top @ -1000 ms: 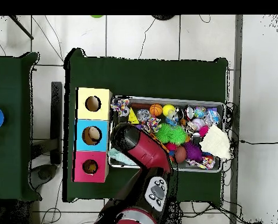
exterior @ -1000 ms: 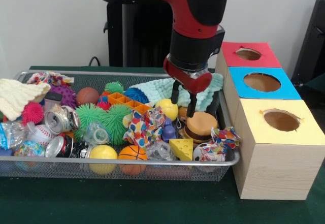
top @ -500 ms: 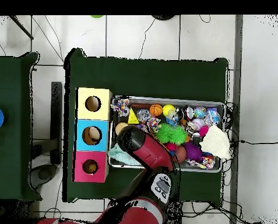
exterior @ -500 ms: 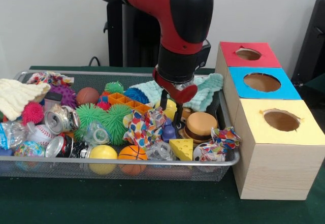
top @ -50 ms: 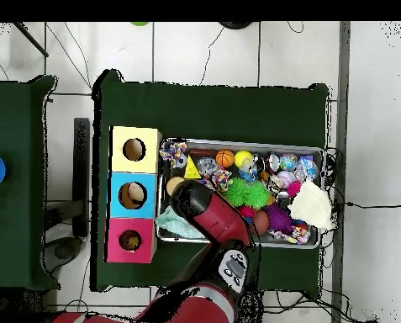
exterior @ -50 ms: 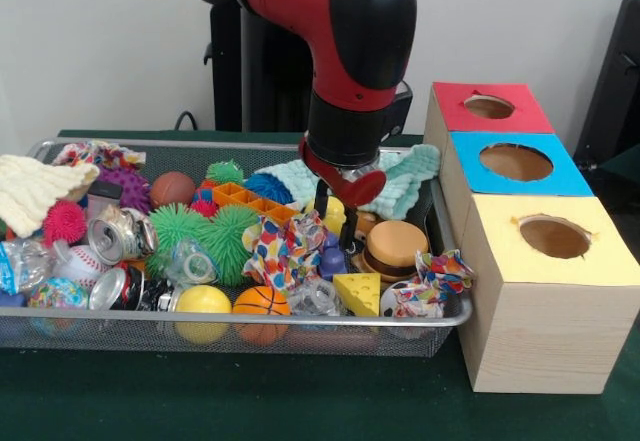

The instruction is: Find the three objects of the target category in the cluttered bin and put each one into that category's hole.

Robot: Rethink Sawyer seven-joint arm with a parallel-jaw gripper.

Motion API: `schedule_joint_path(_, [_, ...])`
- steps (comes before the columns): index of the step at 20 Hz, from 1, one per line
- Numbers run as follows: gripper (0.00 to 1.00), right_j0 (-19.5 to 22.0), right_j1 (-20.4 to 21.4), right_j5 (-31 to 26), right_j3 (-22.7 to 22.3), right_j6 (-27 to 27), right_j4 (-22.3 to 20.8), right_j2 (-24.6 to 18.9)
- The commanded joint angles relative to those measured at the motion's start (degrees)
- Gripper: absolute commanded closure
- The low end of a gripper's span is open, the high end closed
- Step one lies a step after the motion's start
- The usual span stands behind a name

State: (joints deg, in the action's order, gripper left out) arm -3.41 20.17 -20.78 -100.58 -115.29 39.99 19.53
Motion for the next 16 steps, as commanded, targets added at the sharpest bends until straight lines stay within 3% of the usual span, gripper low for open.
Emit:
schedule_joint_path(1, [0.0, -0.82, -3.35, -6.15, -1.44, -18.66, 3.35, -6.11])
schedule_joint_path(9, [0.0, -2.34, -1.03, -10.29, -1.21, -20.53, 3.38, -4.38])
schedule_joint_path(16, [0.0, -2.14, 0.06, -15.0, 0.7, -21.38, 0.88, -1.83])
